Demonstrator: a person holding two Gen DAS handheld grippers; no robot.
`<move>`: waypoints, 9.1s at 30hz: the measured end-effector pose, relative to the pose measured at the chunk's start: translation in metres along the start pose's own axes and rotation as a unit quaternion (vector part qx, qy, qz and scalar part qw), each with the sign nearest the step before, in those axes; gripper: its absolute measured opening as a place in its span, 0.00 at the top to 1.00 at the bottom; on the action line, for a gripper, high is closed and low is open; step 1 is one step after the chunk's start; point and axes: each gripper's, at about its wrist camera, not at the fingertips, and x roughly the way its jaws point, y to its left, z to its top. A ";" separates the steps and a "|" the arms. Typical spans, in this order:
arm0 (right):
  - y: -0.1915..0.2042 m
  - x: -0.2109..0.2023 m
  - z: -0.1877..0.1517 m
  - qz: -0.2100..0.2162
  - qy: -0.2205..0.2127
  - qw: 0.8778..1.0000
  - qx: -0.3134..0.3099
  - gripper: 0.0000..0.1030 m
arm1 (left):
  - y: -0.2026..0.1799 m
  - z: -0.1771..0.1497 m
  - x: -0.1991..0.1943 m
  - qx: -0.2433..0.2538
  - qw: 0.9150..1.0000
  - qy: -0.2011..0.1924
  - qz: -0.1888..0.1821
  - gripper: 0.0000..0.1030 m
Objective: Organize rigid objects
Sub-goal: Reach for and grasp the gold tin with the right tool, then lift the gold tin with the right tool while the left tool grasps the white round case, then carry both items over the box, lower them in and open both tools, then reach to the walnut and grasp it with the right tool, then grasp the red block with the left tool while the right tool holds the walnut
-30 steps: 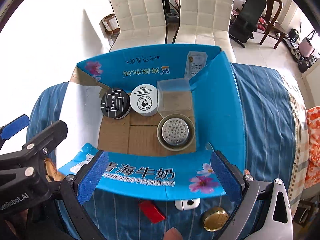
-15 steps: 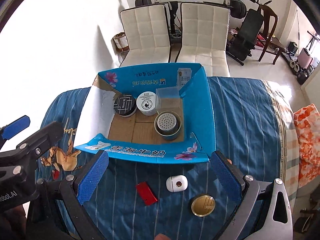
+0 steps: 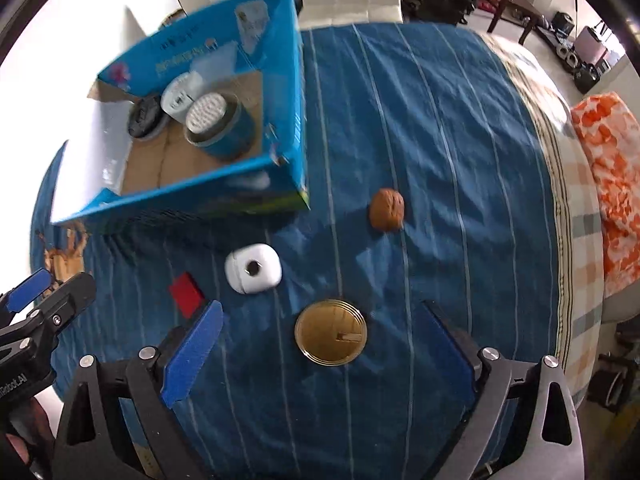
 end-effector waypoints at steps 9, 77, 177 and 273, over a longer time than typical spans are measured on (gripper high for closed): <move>-0.028 0.110 -0.016 0.045 0.125 0.987 0.085 0.31 | -0.026 -0.008 0.061 0.041 0.997 0.055 0.041 0.06; -0.095 0.122 -0.039 -0.001 0.136 0.987 0.087 0.32 | -0.072 0.006 0.105 0.103 0.988 0.105 -0.039 0.46; 0.140 0.015 0.114 -0.007 -0.012 0.997 -0.071 0.04 | 0.095 0.104 -0.063 -0.014 0.997 -0.066 0.036 0.00; 0.047 0.102 -0.019 0.056 0.103 0.993 -0.030 0.65 | 0.025 -0.013 0.079 -0.097 0.993 0.068 -0.025 0.70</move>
